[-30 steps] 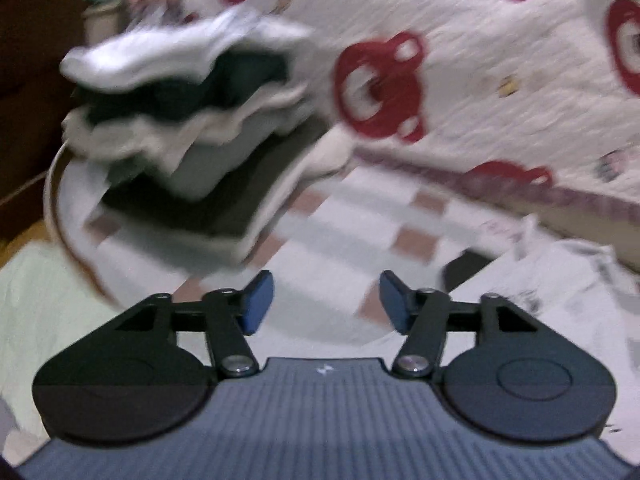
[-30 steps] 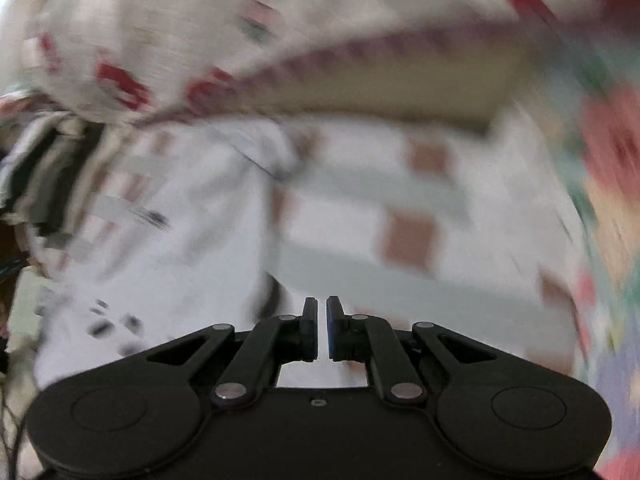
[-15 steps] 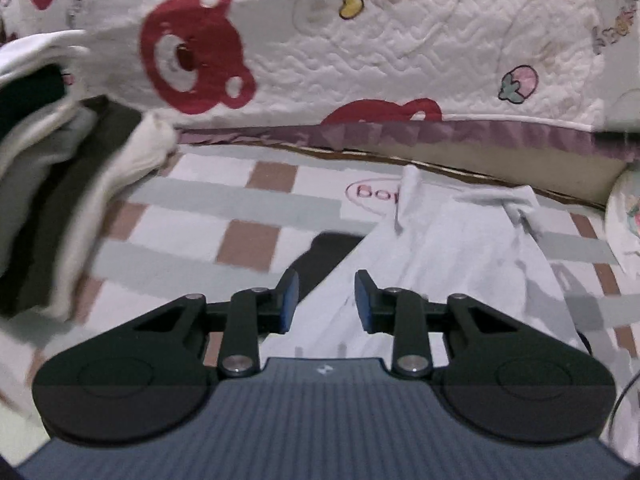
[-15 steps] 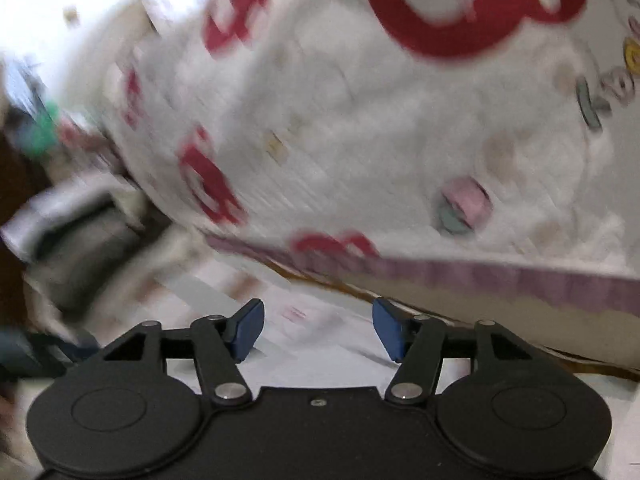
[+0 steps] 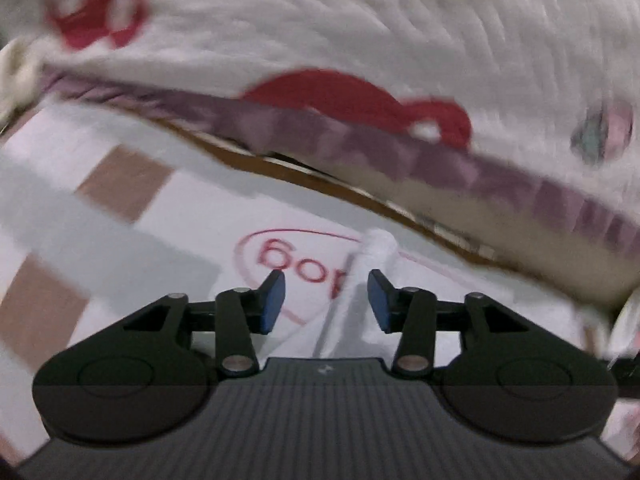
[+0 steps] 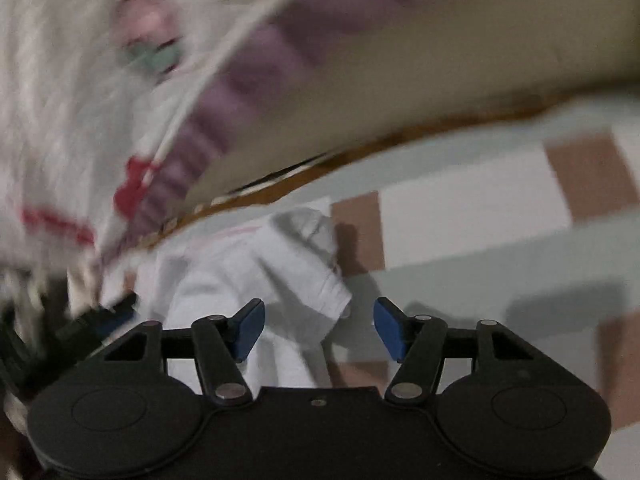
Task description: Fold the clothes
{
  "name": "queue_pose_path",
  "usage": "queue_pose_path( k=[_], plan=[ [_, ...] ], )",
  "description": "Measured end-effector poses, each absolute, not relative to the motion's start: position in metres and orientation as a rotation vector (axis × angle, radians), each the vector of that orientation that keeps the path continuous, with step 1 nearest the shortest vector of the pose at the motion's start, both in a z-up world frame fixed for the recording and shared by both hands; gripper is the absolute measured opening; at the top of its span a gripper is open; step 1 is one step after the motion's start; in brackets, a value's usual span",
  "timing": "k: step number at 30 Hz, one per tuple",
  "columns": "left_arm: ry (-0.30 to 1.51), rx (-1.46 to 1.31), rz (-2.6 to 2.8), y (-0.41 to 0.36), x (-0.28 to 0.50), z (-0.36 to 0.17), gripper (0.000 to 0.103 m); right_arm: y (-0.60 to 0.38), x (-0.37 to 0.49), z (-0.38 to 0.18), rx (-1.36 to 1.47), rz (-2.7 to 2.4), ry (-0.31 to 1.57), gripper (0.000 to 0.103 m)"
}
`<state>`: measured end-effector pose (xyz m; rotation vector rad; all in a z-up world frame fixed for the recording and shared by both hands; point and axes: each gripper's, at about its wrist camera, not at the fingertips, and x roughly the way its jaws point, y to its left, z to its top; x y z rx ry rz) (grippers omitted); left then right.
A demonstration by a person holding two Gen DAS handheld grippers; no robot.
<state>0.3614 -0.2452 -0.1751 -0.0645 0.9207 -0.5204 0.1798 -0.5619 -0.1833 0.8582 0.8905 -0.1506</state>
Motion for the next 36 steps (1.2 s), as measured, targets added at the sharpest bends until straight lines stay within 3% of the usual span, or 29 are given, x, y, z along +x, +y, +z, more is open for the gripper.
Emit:
queue_pose_path(
  k=[4,7,9,10,12,14,15,23,27,30,36],
  plan=[
    [0.920,0.183,-0.632,-0.282,0.355,-0.190,0.051,-0.559,0.172,-0.187,0.853,-0.142,0.862,0.066],
    [0.915,0.185,-0.625,-0.283,0.353,-0.196,0.049,-0.558,0.176,-0.188,0.838,-0.116,0.858,0.066],
    [0.924,0.105,-0.668,-0.275,0.355,-0.193,0.001,-0.558,0.181,-0.190,0.851,-0.094,0.855,0.066],
    [0.909,0.061,-0.687,-0.269,0.355,-0.188,0.001,-0.558,0.183,-0.190,0.858,-0.083,0.854,0.066],
    [0.843,0.007,-0.695,-0.257,0.351,-0.172,0.001,-0.558,0.188,-0.192,0.871,-0.061,0.851,0.050],
    [0.777,0.017,-0.684,-0.247,0.342,-0.151,0.001,-0.556,0.190,-0.189,0.874,-0.040,0.846,0.014],
    [0.744,0.022,-0.679,-0.243,0.338,-0.140,0.001,-0.555,0.189,-0.184,0.868,-0.025,0.835,0.009],
    [0.497,0.056,-0.597,-0.174,0.252,-0.068,0.001,-0.541,0.188,-0.140,0.603,0.007,0.811,0.006],
    [0.567,0.014,-0.656,-0.131,0.185,-0.076,0.001,-0.536,0.170,-0.127,0.569,0.058,0.940,0.005],
    [0.622,0.138,-0.663,-0.113,0.135,-0.094,0.001,-0.526,0.150,-0.115,0.561,0.033,1.053,0.005],
    [0.730,0.227,-0.588,-0.102,0.091,-0.132,0.001,-0.489,0.126,-0.065,0.437,-0.022,0.943,0.005]
  ],
)
